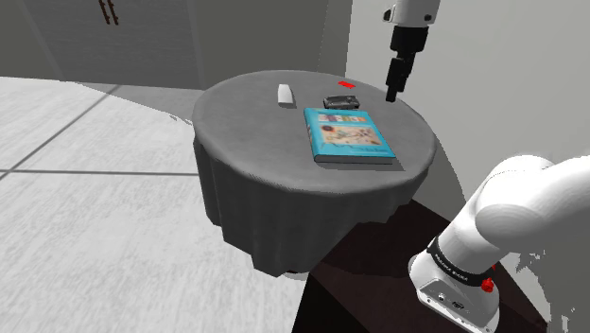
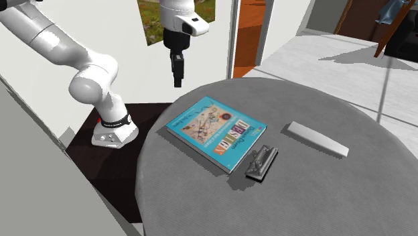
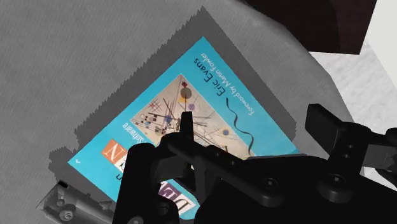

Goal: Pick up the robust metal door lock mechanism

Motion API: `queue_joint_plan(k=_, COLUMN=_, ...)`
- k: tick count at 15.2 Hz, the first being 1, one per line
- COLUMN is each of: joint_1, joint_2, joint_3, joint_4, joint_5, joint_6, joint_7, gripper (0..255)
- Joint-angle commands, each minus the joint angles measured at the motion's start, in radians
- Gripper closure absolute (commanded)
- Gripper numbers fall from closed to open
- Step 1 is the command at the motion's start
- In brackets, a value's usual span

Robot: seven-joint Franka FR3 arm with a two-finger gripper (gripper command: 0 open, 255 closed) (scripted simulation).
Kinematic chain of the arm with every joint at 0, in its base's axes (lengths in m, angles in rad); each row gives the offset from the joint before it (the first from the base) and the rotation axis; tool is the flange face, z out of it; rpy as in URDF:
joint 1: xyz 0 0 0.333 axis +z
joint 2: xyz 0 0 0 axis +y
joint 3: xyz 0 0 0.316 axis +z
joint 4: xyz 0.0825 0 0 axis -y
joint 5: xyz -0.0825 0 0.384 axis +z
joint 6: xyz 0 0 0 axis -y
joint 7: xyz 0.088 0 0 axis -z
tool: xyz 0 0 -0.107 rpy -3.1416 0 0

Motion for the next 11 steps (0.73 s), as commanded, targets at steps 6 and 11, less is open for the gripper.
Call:
queue_joint_plan(k=6, joint_1=0.012, joint_2=0.235, joint_3=-0.15, joint_4=0.138, joint_5=-0.008, joint_6=0.097, joint_7=-0.266, gripper=0)
queue_joint_plan(k=11, joint_1=0.016, joint_2=0.44, joint_3=-0.236, joint_4=0.281, joint_5=0.046, joint_6=0.142, joint_7=-0.464, gripper=0)
